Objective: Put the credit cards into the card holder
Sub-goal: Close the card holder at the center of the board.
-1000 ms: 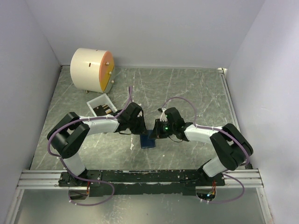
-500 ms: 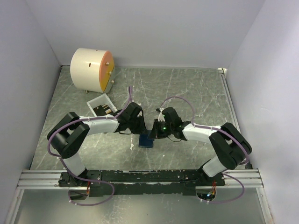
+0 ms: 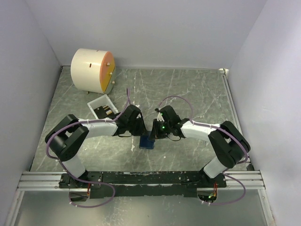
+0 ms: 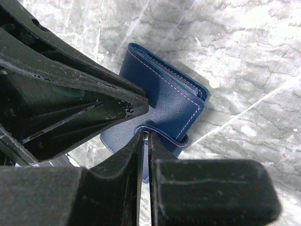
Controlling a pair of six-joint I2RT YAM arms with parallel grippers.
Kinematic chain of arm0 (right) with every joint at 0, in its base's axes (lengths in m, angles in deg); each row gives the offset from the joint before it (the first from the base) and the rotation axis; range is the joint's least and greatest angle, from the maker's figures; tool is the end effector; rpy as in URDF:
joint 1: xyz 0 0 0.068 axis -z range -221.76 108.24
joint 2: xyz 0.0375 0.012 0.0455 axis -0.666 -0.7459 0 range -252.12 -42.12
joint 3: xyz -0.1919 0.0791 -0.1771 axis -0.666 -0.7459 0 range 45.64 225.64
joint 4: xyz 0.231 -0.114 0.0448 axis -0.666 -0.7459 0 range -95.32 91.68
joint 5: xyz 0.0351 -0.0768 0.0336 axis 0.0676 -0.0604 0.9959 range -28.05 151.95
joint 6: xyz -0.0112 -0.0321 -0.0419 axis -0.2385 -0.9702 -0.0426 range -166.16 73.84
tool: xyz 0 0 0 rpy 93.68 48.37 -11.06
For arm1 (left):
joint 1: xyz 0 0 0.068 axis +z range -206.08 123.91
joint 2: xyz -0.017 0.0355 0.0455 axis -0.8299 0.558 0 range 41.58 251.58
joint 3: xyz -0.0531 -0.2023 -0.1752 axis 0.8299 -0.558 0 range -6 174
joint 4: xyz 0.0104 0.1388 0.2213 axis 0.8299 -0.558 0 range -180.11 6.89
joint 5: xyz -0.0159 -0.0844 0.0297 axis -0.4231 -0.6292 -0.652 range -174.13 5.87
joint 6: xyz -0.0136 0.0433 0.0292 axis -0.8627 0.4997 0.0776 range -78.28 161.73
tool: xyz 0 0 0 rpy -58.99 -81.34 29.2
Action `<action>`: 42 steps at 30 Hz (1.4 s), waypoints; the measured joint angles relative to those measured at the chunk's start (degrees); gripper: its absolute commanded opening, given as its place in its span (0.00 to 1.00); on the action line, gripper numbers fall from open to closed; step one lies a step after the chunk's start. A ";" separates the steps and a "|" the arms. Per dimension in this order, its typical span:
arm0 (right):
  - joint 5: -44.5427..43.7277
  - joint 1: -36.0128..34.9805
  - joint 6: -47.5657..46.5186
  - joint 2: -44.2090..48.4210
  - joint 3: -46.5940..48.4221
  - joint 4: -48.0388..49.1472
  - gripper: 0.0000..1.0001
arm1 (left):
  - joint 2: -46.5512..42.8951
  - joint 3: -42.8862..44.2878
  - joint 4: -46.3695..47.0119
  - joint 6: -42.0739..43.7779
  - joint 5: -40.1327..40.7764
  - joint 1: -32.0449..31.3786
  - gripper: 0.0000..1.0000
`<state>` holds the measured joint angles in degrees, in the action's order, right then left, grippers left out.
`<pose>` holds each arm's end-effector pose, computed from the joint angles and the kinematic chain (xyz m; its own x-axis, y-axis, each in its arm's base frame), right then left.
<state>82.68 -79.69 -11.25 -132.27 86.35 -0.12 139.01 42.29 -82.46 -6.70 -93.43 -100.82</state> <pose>0.2230 0.1898 0.1467 -0.9334 -0.0487 -0.3554 -0.2627 0.7676 0.5846 0.2318 -0.2378 0.1475 -0.9295 -0.1183 -0.3493 0.1135 0.8094 -0.5762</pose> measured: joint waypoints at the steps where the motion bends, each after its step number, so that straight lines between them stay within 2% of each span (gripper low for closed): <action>1: -0.22 -0.11 0.02 -0.15 0.42 -0.66 0.08 | -0.09 -0.17 0.26 -0.04 0.00 0.02 0.24; 26: -7.65 -4.46 0.55 -9.14 15.61 -20.00 0.06 | -2.56 -5.18 6.19 -1.53 0.24 0.39 0.26; 29: -8.72 -4.85 0.94 -9.18 16.20 -20.90 0.07 | -2.62 -5.29 6.38 -1.53 0.07 0.39 0.29; 34: -11.96 -5.86 1.62 -7.65 16.90 -21.90 0.19 | -4.15 -5.38 4.63 -1.46 0.35 0.55 0.41; 37: -17.27 -6.10 1.49 -5.70 16.70 -22.91 0.29 | -8.15 -5.79 0.46 -1.20 1.57 0.94 0.46; 41: -23.39 -5.20 1.75 0.63 15.82 -24.55 0.56 | -16.37 -5.42 -5.53 -0.04 5.16 1.29 0.57; 42: -24.72 -5.09 1.77 3.30 15.80 -24.61 0.62 | -18.38 -4.85 -7.13 0.33 6.10 1.40 0.68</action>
<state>57.96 -84.79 -9.48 -128.97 102.15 -24.73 120.63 37.44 -89.59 -6.37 -87.33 -99.42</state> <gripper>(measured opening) 0.448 0.522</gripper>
